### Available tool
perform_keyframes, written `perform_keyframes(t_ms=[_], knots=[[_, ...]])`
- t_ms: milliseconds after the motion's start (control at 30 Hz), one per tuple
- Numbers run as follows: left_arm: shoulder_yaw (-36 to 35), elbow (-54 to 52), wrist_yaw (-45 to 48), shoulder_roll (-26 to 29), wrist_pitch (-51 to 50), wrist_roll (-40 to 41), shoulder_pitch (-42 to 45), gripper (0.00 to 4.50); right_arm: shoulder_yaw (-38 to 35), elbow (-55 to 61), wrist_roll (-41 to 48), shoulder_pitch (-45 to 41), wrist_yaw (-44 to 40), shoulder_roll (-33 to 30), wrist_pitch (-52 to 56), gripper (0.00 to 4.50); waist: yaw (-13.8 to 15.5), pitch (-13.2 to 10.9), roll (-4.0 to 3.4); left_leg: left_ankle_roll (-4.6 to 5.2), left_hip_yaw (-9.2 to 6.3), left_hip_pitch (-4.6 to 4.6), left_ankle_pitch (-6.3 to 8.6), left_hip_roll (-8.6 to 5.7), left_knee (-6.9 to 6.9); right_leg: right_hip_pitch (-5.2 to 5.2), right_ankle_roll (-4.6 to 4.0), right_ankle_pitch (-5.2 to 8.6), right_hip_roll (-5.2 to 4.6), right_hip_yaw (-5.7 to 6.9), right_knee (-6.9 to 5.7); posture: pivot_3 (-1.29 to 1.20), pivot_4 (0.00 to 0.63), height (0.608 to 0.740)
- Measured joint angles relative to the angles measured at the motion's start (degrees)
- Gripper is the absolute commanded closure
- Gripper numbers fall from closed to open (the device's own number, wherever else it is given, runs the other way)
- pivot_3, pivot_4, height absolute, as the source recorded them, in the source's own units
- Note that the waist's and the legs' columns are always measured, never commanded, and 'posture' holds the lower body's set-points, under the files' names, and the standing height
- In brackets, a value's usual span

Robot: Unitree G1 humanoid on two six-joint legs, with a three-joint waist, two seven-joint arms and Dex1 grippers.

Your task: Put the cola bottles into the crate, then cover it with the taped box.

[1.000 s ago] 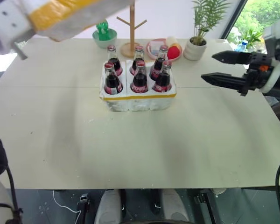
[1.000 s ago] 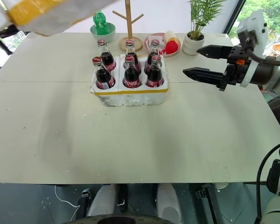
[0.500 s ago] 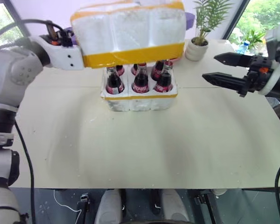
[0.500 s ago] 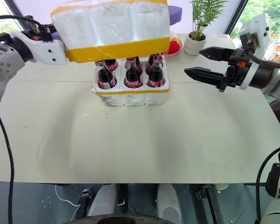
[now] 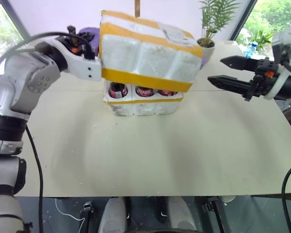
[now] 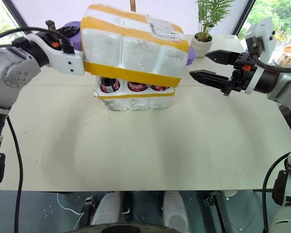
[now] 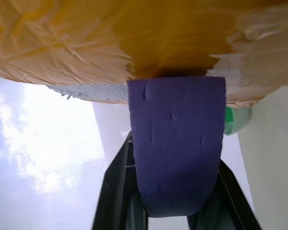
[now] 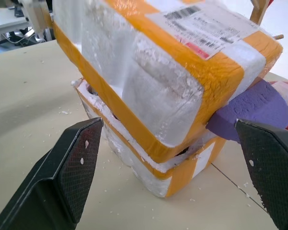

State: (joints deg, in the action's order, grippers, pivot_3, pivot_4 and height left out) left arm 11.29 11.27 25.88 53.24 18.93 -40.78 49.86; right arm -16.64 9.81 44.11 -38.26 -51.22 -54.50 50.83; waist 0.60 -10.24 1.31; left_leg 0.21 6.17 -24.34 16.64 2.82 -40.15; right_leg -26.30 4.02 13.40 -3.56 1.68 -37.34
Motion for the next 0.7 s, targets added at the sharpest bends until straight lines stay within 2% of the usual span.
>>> perform_keyframes(t_ms=[100,233,433,533,600,667,700], knots=[[0.0,-1.7,1.6,0.1,-1.7,-0.1,-3.2,0.67,0.0,0.0,0.0,0.0,0.1,0.1,-0.1,0.0,0.1,0.0,0.0,0.01,-0.01,-0.01,0.0,0.0,0.0,0.01,0.0,0.0,0.0,0.0,0.01,0.0,0.15,0.74],[-1.6,-4.4,2.9,2.2,-3.2,0.7,-8.9,0.67,0.4,0.0,-0.5,0.8,-0.9,-0.1,-1.2,0.0,0.0,0.0,0.0,0.04,-0.01,-0.01,0.03,0.01,0.01,0.01,0.0,0.0,-0.01,0.0,0.02,0.0,0.15,0.74],[-11.6,-12.1,4.3,4.2,-3.8,10.4,-22.4,0.67,1.3,-1.6,-3.3,4.0,-2.7,-0.7,-3.7,0.0,0.0,0.0,0.0,0.09,-0.02,0.01,0.05,0.04,0.0,0.01,0.0,0.0,-0.05,-0.01,0.01,0.0,0.15,0.74],[-19.7,-16.4,8.6,2.9,-8.0,22.1,-30.3,0.67,1.7,-4.4,-5.0,5.1,-3.7,-1.0,-5.2,0.0,-0.1,0.0,-0.01,0.11,-0.01,0.05,0.07,0.07,0.0,0.03,0.0,0.0,-0.06,-0.02,-0.03,0.0,0.15,0.74],[-25.3,-19.3,14.9,0.8,-18.3,35.2,-33.3,0.67,2.3,-6.1,-6.0,5.6,-4.8,-1.3,-6.0,0.0,0.0,0.0,-0.01,0.08,-0.05,0.07,0.05,0.08,0.0,0.06,-0.01,0.0,-0.04,0.0,-0.09,0.0,0.15,0.74],[-31.5,-20.5,22.6,0.4,-34.1,51.5,-33.7,0.67,3.3,-7.6,-7.0,5.7,-6.9,-1.9,-7.0,0.0,0.0,0.0,-0.01,0.02,-0.1,0.07,0.01,0.08,-0.01,0.06,-0.01,0.01,-0.02,0.01,-0.13,0.0,0.15,0.74],[-33.9,-20.3,25.1,1.0,-39.8,57.1,-33.2,0.67,3.7,-8.2,-7.4,5.7,-7.9,-2.3,-7.3,0.0,0.0,0.0,-0.01,0.02,-0.12,0.08,0.01,0.08,-0.02,0.07,-0.01,0.01,-0.02,0.01,-0.14,0.0,0.15,0.74]])
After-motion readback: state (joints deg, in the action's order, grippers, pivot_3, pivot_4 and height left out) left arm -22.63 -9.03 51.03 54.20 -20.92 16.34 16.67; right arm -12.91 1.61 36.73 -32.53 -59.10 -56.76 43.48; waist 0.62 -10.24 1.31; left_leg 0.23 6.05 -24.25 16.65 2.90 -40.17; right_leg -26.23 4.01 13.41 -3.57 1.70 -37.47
